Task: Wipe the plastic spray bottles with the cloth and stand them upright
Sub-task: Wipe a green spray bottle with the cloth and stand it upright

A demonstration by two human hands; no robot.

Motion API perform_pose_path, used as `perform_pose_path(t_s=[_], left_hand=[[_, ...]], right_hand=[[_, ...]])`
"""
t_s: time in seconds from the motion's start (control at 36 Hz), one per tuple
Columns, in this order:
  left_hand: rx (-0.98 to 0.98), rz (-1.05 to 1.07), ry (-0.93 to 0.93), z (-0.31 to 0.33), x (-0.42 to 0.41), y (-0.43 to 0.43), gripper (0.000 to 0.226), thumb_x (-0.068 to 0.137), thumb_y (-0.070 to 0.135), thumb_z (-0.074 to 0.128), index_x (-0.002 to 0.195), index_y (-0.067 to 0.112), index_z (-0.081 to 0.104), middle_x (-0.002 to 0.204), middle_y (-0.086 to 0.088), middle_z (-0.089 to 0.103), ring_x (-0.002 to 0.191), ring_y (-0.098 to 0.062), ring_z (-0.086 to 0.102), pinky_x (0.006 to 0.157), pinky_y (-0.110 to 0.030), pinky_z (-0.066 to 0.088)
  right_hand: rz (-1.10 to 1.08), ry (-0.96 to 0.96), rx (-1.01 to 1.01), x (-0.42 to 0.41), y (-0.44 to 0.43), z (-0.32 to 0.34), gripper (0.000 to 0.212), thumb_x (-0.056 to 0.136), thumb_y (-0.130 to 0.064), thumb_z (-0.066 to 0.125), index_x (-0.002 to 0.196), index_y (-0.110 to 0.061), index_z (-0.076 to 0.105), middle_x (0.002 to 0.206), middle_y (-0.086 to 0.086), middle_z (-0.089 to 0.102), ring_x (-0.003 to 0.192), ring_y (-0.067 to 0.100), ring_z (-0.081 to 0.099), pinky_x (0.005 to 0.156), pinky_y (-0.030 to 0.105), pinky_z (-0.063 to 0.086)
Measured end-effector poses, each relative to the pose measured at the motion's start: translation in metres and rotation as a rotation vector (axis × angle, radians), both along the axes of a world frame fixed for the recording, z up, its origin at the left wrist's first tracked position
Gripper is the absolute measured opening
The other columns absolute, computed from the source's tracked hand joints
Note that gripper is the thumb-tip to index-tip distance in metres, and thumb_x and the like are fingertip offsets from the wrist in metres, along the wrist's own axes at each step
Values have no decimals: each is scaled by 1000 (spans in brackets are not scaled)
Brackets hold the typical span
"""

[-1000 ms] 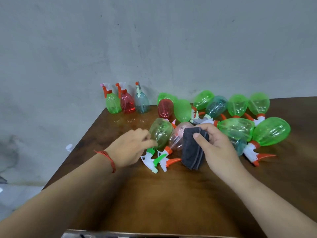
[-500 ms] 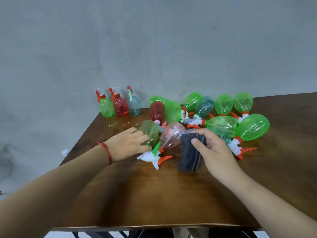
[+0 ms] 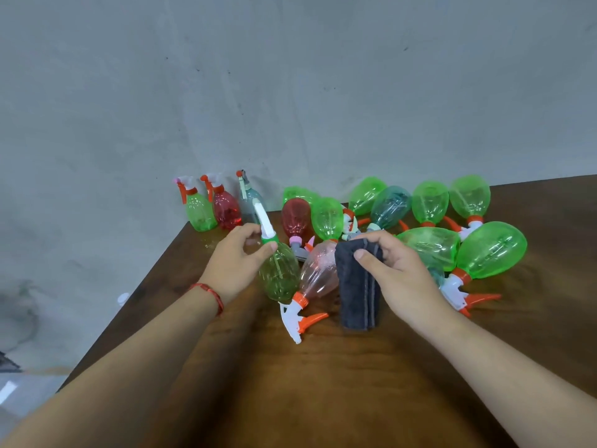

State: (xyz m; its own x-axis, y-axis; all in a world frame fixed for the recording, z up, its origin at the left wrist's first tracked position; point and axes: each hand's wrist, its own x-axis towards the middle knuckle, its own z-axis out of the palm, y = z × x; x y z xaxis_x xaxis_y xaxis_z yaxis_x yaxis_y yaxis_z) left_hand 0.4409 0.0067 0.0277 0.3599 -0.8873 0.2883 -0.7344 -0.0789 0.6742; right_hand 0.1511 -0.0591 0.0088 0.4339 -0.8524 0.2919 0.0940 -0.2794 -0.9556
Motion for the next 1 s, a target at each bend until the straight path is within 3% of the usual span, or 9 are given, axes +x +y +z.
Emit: perform_pose_path(t_s=[0.11,0.19,0.28,0.36,0.47,0.58,0.69,0.81,1.0], left_hand=[[9,18,66,-9,-10,13,54,100,46,72,148,34,52,149,12,56,134,-10,55,116,-42,48],[-49,46,93,-25,-17,32,72,92,45,81,150,39,37,153,12,46,137,-9,48,115,-32,44],[-150,42,-156,-43,-21,41,75,85,46,86,145,37,42,154,8,43,141,-5,47,121,-31,44],[-130,43,-326,-54,-32,36,77,84,49,87,149,36,48,164,-1,35,151,-24,41,123,-40,40],[-97,102,-460,-54,-48,23,72,96,56,64,160,42,36,165,-6,36,154,-30,34,125,-50,35],[17,186,-555,-47,-47,12,70,98,63,43,164,40,32,165,-8,42,154,-31,35,128,-50,28],[97,198,-446,-38,-36,8,89,90,72,63,164,38,24,172,-6,30,159,-31,28,129,-52,26],[119,190,-396,-37,-20,4,114,77,65,85,165,34,20,173,-6,24,160,-30,24,128,-51,28],[129,236,-352,-39,6,-9,130,63,69,93,163,33,17,168,-6,27,156,-32,32,127,-56,34]], right_hand=[[0,-14,-3,2,-7,-4,19,106,-8,62,117,-19,71,104,-8,79,100,5,73,82,15,52],[-3,-37,13,7,-10,-6,19,105,-8,62,119,-18,71,105,-8,79,102,5,72,83,15,53],[-4,-68,28,12,-12,-7,19,104,-8,63,118,-18,72,105,-6,79,101,8,73,83,17,54],[4,-105,53,13,-12,-14,20,104,-6,63,117,-18,73,105,-5,79,102,10,73,84,18,55],[35,-88,85,10,-9,-24,20,104,-7,63,118,-18,72,108,-5,79,104,10,74,83,19,55],[50,-79,58,4,-7,-25,19,104,-6,62,118,-16,71,107,-3,79,102,10,75,84,16,54],[43,-69,57,1,-6,-25,20,105,-7,62,118,-17,72,107,-4,79,101,10,75,83,16,55],[43,-55,49,2,-4,-25,20,105,-9,62,119,-18,72,109,-4,79,104,11,75,86,18,56],[56,-35,30,2,4,-23,20,105,-10,62,117,-22,72,107,-8,78,102,8,74,85,17,55]])
